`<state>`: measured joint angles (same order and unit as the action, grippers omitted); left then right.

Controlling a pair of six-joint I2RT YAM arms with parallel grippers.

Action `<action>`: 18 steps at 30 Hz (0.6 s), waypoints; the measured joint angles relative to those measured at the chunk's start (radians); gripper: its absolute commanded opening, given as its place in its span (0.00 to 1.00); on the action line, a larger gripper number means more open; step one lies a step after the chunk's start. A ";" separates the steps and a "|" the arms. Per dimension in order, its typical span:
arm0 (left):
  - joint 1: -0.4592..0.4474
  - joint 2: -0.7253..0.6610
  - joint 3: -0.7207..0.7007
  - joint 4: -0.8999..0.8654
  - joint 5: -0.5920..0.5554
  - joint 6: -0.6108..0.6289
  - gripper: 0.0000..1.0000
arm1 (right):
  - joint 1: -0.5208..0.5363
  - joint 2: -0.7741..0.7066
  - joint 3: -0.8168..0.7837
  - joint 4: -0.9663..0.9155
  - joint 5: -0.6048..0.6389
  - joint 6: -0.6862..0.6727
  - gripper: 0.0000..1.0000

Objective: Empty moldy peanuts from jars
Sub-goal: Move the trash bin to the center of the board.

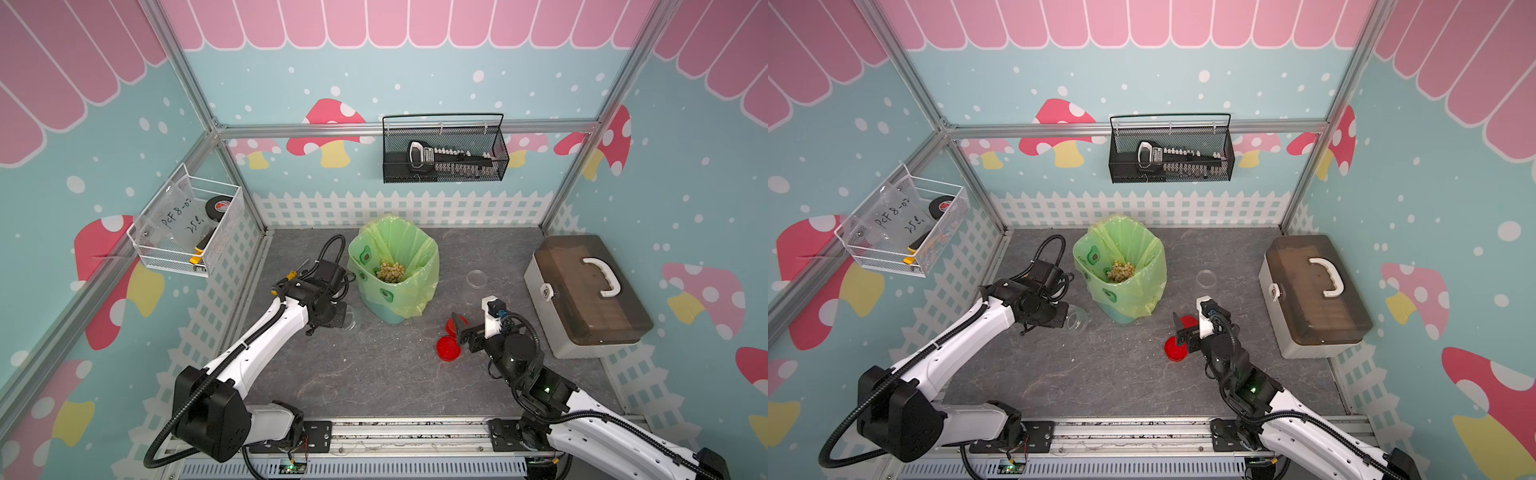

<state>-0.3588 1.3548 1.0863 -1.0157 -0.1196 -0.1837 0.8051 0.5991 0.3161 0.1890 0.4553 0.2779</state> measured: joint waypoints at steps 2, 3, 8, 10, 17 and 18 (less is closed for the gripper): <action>0.004 0.022 -0.006 0.000 0.008 0.013 0.00 | -0.001 0.000 0.000 0.000 0.000 0.003 0.99; 0.003 0.026 -0.011 0.001 0.012 0.016 0.00 | -0.001 0.000 0.000 0.000 0.000 0.003 0.99; -0.012 0.040 -0.019 0.009 0.037 0.023 0.00 | -0.007 0.001 0.000 0.000 0.000 0.007 0.99; -0.034 0.053 -0.019 0.014 0.041 0.024 0.00 | -0.008 0.001 0.000 0.000 0.000 0.008 0.99; -0.106 0.092 -0.019 0.024 0.038 0.016 0.00 | -0.014 -0.002 -0.001 0.001 -0.001 0.013 0.99; -0.110 0.097 -0.019 0.024 0.033 0.014 0.00 | -0.014 -0.003 -0.002 0.000 -0.001 0.014 0.99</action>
<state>-0.4690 1.4513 1.0676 -0.9920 -0.0868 -0.1696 0.7906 0.5961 0.3141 0.1894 0.4545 0.2924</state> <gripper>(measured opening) 0.060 0.986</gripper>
